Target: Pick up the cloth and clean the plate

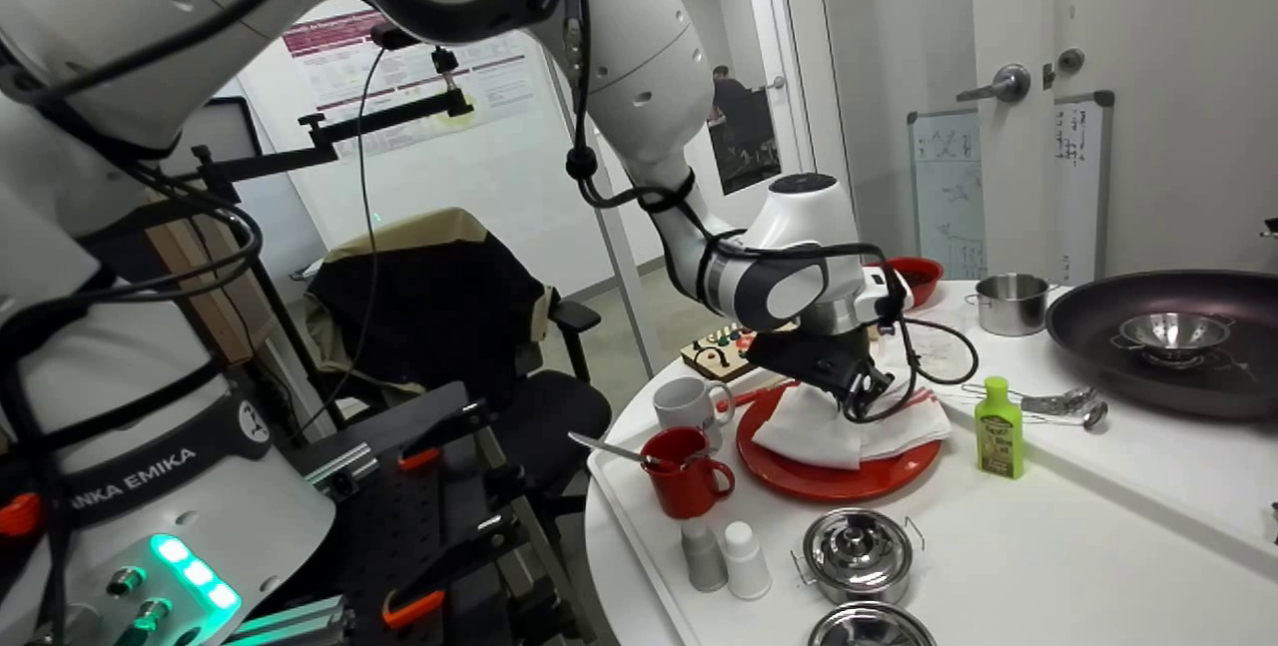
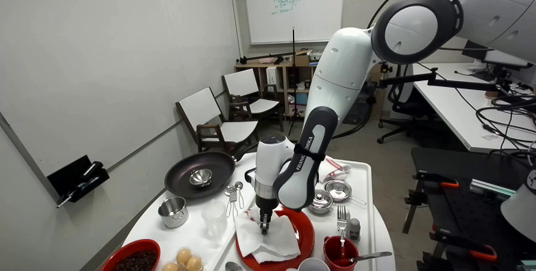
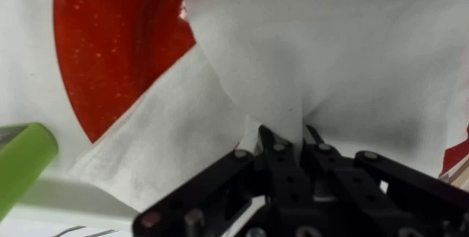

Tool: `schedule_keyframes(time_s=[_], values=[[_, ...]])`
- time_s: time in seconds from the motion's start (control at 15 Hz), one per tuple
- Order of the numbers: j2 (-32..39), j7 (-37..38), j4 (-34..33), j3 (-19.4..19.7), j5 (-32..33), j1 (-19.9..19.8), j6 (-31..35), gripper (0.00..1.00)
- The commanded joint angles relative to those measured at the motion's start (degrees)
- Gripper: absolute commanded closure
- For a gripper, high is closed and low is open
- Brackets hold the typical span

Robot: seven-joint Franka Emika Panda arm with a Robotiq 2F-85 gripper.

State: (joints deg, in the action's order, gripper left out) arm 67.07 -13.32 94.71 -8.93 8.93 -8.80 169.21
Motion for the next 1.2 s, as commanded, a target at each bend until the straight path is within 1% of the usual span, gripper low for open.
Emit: schedule_keyframes(time_s=[0.0,0.33,0.67,0.87,1.13], values=[[1.64,0.31,-2.71,0.71,-2.03,-0.58,-0.69,0.97],[1.31,-0.81,0.30,0.44,-0.95,0.30,1.36,0.97],[0.37,-3.69,4.67,-1.88,0.48,0.58,3.48,0.97],[-0.10,-5.06,6.75,-2.70,1.23,0.25,5.12,0.97],[-0.32,-5.73,7.79,-2.48,1.40,-0.57,6.12,0.97]])
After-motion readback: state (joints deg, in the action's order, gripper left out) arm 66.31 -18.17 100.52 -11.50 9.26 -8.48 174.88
